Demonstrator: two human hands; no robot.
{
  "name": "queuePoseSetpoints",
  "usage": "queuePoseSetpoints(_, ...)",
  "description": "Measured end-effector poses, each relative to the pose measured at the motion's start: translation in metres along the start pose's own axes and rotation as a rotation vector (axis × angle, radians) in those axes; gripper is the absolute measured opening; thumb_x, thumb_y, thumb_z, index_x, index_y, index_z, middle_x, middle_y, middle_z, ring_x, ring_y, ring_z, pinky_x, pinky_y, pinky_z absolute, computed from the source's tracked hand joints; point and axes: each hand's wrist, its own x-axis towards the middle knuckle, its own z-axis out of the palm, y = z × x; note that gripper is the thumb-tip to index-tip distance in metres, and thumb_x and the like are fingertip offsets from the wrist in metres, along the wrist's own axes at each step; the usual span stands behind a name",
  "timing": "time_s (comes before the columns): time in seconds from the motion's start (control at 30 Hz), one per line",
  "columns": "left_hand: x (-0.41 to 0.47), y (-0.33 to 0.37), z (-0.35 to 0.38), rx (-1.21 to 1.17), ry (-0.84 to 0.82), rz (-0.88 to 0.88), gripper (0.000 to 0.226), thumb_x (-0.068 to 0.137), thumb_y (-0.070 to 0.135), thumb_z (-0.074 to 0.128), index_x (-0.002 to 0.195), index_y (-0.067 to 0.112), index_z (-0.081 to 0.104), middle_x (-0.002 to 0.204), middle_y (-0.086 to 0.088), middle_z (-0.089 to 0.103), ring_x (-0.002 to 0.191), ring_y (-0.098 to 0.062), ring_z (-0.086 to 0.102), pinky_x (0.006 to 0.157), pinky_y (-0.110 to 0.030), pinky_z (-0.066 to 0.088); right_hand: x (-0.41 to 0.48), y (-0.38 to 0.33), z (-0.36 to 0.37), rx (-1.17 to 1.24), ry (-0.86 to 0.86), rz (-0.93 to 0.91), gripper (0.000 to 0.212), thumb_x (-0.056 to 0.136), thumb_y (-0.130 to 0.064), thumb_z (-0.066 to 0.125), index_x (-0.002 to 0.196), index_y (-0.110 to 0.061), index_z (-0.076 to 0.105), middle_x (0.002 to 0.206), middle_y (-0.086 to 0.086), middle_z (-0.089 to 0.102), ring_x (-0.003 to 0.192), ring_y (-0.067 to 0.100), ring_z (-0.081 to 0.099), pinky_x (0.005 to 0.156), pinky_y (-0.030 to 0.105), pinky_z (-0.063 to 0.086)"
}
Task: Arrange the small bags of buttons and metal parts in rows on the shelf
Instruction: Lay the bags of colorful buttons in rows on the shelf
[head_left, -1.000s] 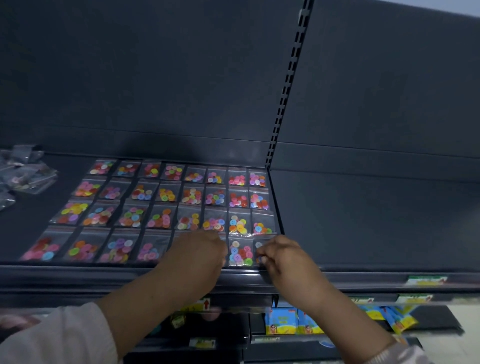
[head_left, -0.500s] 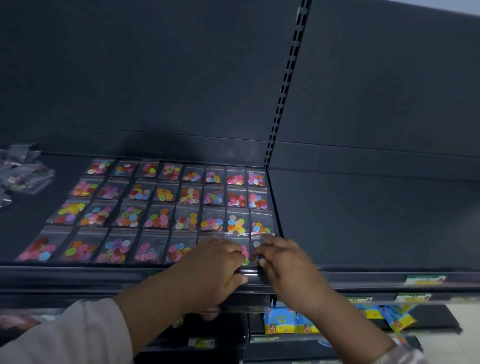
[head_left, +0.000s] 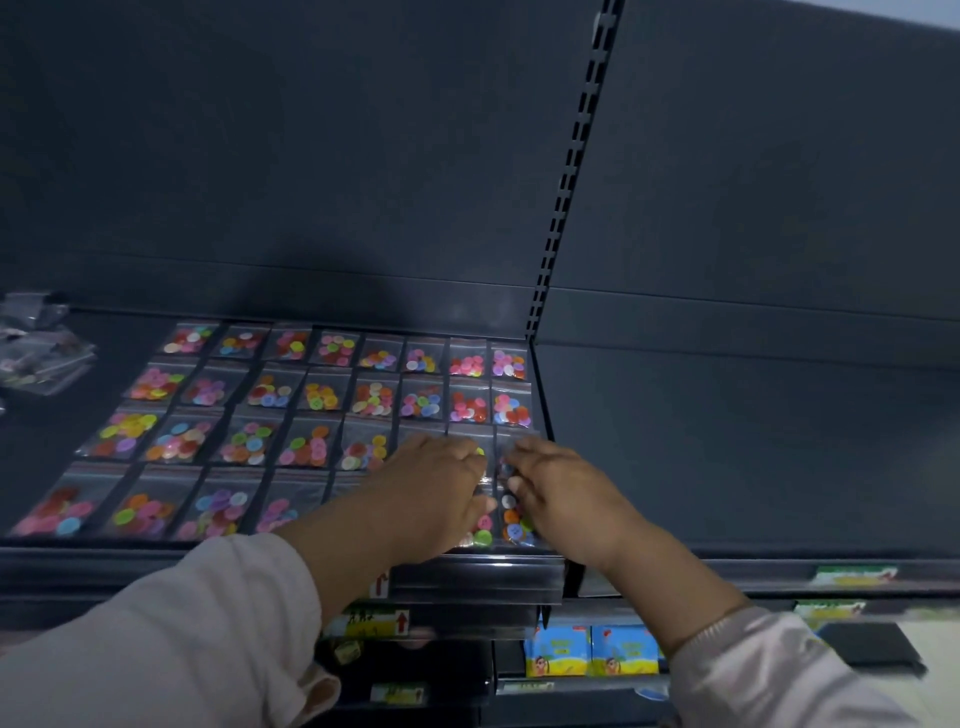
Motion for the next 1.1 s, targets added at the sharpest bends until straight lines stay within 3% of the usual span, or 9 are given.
queuePoseSetpoints(0.1, 0.003, -0.002, 0.002, -0.006, -0.02, -0.008, 0.056, 0.099, 0.046, 0.032, 0.146, 0.015, 0.03, 0.156, -0.003, 0.022, 0.141, -0.016, 0.02, 0.116, -0.033, 0.006, 0.003, 0.004, 0.002, -0.007, -0.029, 0.004, 0.034, 0.1, -0.022, 0.038, 0.127, -0.011, 0.054, 0.137, 0.006, 0.049, 0.127, 0.017, 0.04, 0.099, 0.014, 0.025)
queuePoseSetpoints(0.3, 0.006, -0.003, 0.003, -0.005, -0.024, -0.011, 0.059, 0.098, 0.047, 0.031, 0.148, 0.015, 0.026, 0.157, -0.004, 0.018, 0.142, -0.016, 0.018, 0.117, -0.033, 0.005, 0.006, 0.007, 0.002, 0.002, -0.031, -0.021, 0.038, 0.1, -0.026, 0.037, 0.135, -0.015, 0.047, 0.145, 0.002, 0.041, 0.133, 0.015, 0.033, 0.094, 0.007, 0.015)
queuePoseSetpoints(0.5, 0.002, -0.003, 0.0, -0.037, 0.018, -0.006, 0.058, 0.098, 0.047, 0.033, 0.147, 0.016, 0.028, 0.156, -0.002, 0.02, 0.142, -0.015, 0.018, 0.116, -0.03, 0.003, 0.005, 0.007, 0.0, 0.026, 0.03, -0.042, 0.036, 0.099, -0.024, 0.038, 0.132, -0.014, 0.051, 0.139, 0.002, 0.046, 0.127, 0.016, 0.039, 0.097, 0.012, 0.023)
queuePoseSetpoints(0.63, -0.007, -0.01, -0.004, -0.048, 0.134, 0.008, 0.047, 0.098, 0.043, 0.037, 0.138, 0.018, 0.04, 0.143, 0.002, 0.04, 0.131, -0.014, 0.033, 0.112, -0.028, 0.015, -0.001, 0.01, -0.007, 0.05, 0.138, -0.049, 0.024, 0.095, -0.015, 0.048, 0.114, -0.013, 0.062, 0.118, 0.001, 0.056, 0.11, 0.017, 0.049, 0.086, 0.016, 0.037)
queuePoseSetpoints(0.8, -0.019, -0.014, 0.003, -0.057, 0.166, 0.051, 0.035, 0.099, 0.029, 0.037, 0.129, 0.018, 0.052, 0.136, 0.003, 0.049, 0.124, -0.014, 0.041, 0.109, -0.027, 0.023, -0.015, 0.011, -0.004, 0.127, 0.13, -0.032, 0.017, 0.086, -0.017, 0.065, 0.102, -0.018, 0.069, 0.097, -0.008, 0.055, 0.096, 0.009, 0.052, 0.074, 0.006, 0.034)
queuePoseSetpoints(1.0, -0.027, -0.015, 0.014, -0.08, 0.202, 0.081, 0.03, 0.098, 0.02, 0.04, 0.119, 0.012, 0.06, 0.124, 0.0, 0.057, 0.115, -0.015, 0.049, 0.102, -0.015, 0.02, -0.023, 0.012, 0.005, 0.095, 0.052, -0.025, 0.017, 0.085, -0.015, 0.065, 0.101, -0.017, 0.07, 0.102, -0.004, 0.059, 0.097, 0.011, 0.052, 0.083, 0.017, 0.041)
queuePoseSetpoints(1.1, -0.035, -0.02, 0.011, -0.102, 0.198, 0.069, 0.026, 0.097, 0.019, 0.043, 0.112, 0.011, 0.063, 0.116, -0.001, 0.059, 0.108, -0.015, 0.051, 0.097, -0.026, 0.036, -0.023, 0.012, 0.004, 0.085, 0.039, -0.016, 0.017, 0.086, -0.014, 0.064, 0.101, -0.017, 0.07, 0.103, -0.003, 0.059, 0.097, 0.011, 0.053, 0.083, 0.017, 0.041)
